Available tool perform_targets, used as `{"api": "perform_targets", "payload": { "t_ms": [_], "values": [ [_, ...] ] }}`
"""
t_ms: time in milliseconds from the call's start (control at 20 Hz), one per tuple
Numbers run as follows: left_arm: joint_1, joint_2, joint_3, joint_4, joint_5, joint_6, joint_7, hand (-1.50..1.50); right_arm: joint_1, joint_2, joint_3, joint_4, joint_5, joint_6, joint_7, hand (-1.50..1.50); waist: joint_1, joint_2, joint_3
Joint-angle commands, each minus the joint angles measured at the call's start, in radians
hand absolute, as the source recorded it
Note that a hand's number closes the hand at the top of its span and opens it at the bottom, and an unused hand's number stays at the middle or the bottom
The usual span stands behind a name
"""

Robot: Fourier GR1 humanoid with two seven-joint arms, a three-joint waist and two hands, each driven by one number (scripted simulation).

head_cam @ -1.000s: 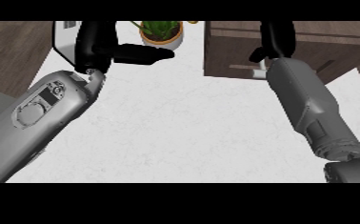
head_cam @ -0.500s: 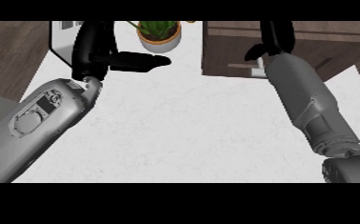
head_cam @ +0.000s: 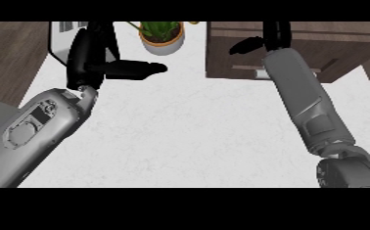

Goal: Pick up the can, place it into the drawer and close the drawer

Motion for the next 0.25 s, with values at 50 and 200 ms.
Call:
{"api": "perform_targets", "payload": {
  "t_ms": [50,200],
  "values": [
    [0.045,0.020,0.025,-0.032,0.003,-0.016,-0.005,-1.50,-0.063,0.033,-0.124,-0.031,-0.165,0.079,-0.041,-1.50,0.004,-0.011,-0.005],
    [0.084,0.038,0.085,-0.018,0.025,-0.061,-0.044,-1.50,-0.080,0.010,-0.126,-0.020,-0.175,0.106,-0.050,-1.50,-0.004,-0.010,-0.006]
  ]
}}
